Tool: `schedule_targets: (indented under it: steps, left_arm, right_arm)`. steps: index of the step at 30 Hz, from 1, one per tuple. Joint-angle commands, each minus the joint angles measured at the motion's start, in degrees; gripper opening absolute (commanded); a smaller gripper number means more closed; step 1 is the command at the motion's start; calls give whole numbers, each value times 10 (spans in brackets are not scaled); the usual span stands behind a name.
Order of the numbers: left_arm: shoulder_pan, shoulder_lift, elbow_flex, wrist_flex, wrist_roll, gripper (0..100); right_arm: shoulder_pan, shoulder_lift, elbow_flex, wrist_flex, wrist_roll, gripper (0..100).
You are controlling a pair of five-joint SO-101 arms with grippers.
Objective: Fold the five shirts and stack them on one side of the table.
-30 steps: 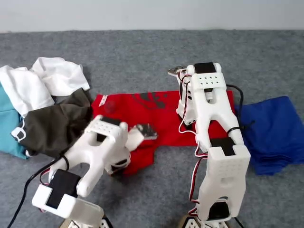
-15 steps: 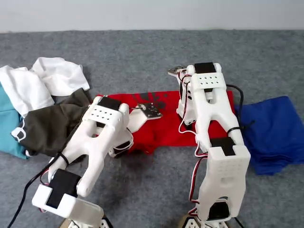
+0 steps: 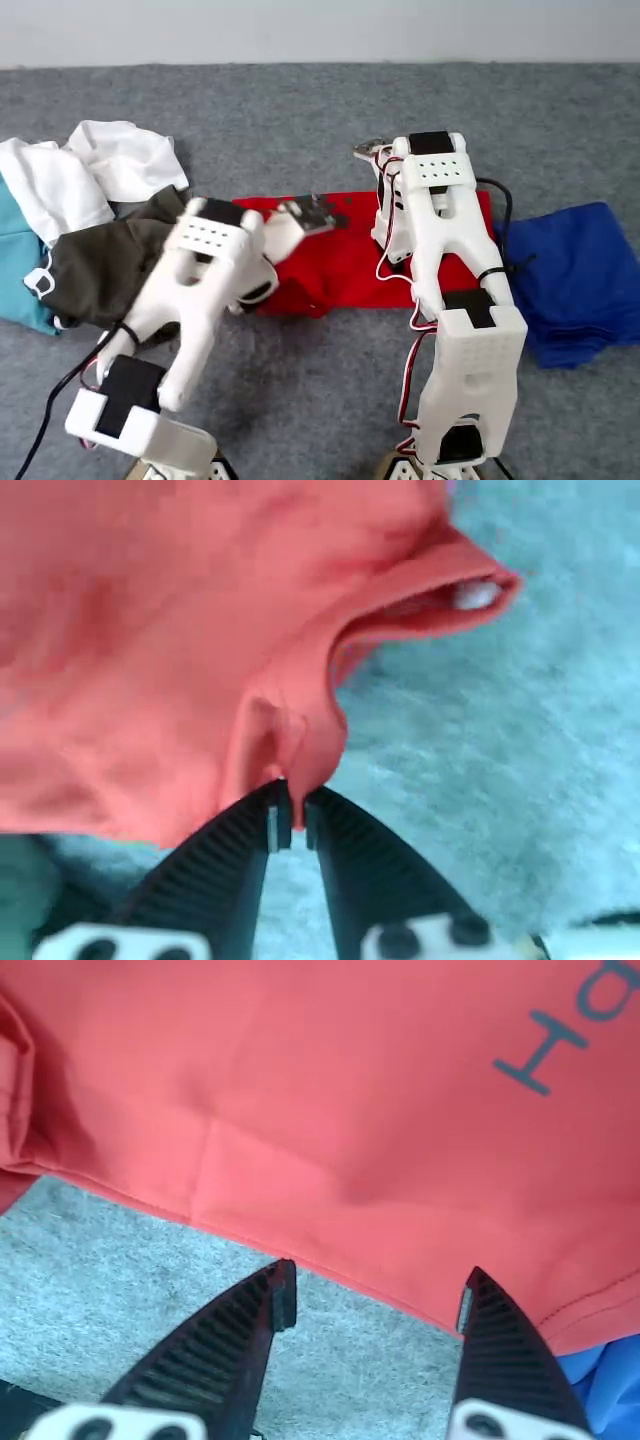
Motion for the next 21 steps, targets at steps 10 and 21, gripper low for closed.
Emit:
schedule_targets:
  steps: [10,21]
  left_arm:
    - [-50,-4,-51,-69,7,14]
    - [-51,64,-54,-96,7,15]
  right_arm:
    - [-4,-30,-2,14,-2,266]
    - [-4,-30,-2,14,-2,266]
